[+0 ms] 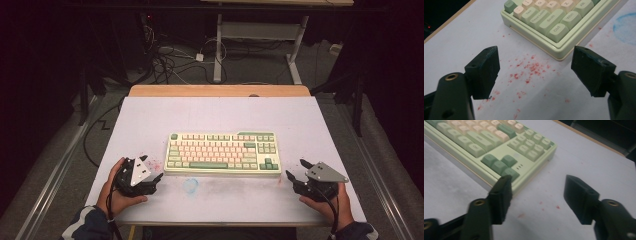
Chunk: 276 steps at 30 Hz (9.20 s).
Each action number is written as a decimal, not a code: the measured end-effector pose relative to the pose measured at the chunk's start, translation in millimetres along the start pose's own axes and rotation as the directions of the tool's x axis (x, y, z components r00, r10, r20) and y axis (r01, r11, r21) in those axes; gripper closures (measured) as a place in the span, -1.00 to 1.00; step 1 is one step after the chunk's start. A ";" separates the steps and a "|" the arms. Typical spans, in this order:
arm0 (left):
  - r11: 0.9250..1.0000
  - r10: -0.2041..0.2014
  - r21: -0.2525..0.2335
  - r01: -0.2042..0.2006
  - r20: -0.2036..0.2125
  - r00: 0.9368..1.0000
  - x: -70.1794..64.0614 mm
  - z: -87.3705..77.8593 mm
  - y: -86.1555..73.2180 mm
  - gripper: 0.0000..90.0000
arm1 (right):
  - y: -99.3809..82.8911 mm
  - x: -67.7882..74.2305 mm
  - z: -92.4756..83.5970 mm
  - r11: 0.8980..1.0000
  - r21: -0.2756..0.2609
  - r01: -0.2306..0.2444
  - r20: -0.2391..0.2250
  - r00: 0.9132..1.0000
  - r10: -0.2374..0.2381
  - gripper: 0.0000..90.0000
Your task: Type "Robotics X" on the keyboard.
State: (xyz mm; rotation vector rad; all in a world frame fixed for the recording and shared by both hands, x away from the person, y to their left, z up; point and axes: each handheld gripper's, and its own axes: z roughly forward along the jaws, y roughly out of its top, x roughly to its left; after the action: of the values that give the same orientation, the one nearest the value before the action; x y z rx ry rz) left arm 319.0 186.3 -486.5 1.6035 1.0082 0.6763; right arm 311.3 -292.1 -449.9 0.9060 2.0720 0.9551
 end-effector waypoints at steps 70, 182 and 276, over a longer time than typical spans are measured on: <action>0.991 -0.028 0.134 0.009 0.136 0.990 -24.4 53.6 39.7 0.94 | 61.7 45.1 93.3 0.989 0.061 0.133 -0.269 0.957 -0.112 1.00; 0.998 -0.054 0.032 0.053 0.038 0.998 -8.3 13.9 4.4 -0.54 | 118.3 81.5 149.5 0.979 0.074 0.190 -0.281 0.946 -0.162 1.00; 0.990 -0.022 0.137 -0.014 0.257 0.966 -52.1 50.8 54.3 0.94 | 16.9 37.9 8.4 0.995 -0.062 0.073 -0.004 0.997 -0.074 -0.52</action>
State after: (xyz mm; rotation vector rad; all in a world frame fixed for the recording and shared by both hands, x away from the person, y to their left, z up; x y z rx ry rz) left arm 350.8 112.7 -444.1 1.7578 0.8802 0.3883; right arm 302.9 -250.6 -450.9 0.7903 2.0547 0.9787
